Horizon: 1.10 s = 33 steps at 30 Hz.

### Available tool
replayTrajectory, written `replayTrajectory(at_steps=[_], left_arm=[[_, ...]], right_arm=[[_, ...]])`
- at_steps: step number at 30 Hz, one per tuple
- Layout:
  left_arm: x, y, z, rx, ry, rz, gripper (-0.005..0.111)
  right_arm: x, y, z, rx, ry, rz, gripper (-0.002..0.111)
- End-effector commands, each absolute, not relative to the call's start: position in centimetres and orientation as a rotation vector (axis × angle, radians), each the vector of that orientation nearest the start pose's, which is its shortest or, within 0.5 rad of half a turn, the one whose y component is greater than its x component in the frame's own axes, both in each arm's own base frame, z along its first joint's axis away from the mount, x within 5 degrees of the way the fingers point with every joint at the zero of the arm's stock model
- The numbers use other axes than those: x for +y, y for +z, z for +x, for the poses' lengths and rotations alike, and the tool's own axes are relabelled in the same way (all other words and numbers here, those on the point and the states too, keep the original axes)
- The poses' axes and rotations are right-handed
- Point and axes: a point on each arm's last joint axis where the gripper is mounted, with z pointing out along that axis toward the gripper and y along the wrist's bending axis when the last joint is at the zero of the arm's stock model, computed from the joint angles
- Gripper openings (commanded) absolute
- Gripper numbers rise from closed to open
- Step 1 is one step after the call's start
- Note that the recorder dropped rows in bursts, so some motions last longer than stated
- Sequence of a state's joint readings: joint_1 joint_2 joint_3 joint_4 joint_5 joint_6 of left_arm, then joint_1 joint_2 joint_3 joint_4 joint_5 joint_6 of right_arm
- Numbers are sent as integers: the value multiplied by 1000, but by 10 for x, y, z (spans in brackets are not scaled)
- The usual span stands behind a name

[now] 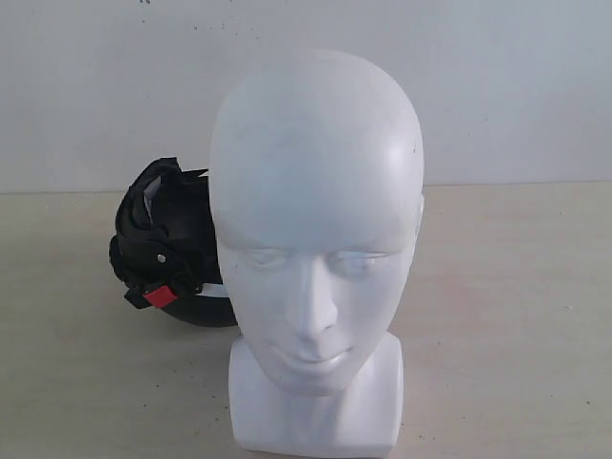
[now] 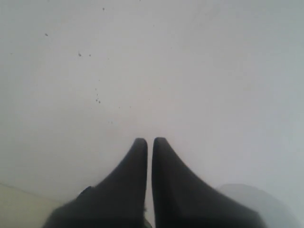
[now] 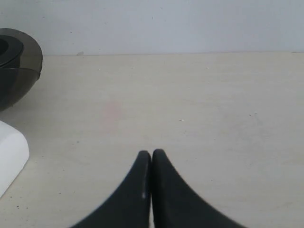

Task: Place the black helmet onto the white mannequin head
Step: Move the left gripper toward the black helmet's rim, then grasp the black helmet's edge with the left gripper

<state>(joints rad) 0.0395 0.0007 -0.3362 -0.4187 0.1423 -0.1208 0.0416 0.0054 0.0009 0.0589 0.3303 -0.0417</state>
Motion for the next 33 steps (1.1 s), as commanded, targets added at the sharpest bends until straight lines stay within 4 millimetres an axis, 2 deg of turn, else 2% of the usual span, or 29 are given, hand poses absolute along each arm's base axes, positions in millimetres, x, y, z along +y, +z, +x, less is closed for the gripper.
replayTrajectory(at_steps=[1, 6, 10, 16, 19, 22, 24, 25, 27, 29, 30, 31, 33], left_arm=[[-4, 324, 18, 1190, -477, -319, 4], [-11, 326, 15, 1339, -454, -247, 4], [-15, 334, 42, 1659, -356, -153, 4], [-12, 355, 114, 2032, -250, -59, 4], [-11, 361, 155, 2146, -254, -56, 4], [-10, 358, 200, 2226, -263, -74, 7], [-8, 353, 223, 2275, -263, -79, 17], [-8, 350, 236, 2299, -257, -68, 25], [-7, 341, 255, 2353, -256, -55, 46], [-6, 331, 275, 2394, -258, -64, 71], [-6, 327, 283, 2407, -258, -68, 79], [-6, 320, 293, 2431, -260, -72, 86], [-5, 305, 313, 2487, -266, -78, 94]], right_arm=[[4, 184, 54, 1807, 50, -40, 0], [4, 184, 54, 1807, 50, -40, 0], [4, 184, 54, 1805, 50, -40, 0], [4, 184, 54, 1805, 50, -40, 0], [4, 184, 54, 1805, 50, -40, 0], [4, 184, 54, 1805, 50, -40, 0], [4, 184, 54, 1805, 50, -40, 0], [4, 184, 54, 1805, 50, -40, 0], [4, 184, 54, 1805, 50, -40, 0], [4, 184, 54, 1805, 50, -40, 0], [4, 184, 54, 1805, 50, -40, 0], [4, 184, 54, 1805, 50, -40, 0], [4, 184, 54, 1805, 50, -40, 0]])
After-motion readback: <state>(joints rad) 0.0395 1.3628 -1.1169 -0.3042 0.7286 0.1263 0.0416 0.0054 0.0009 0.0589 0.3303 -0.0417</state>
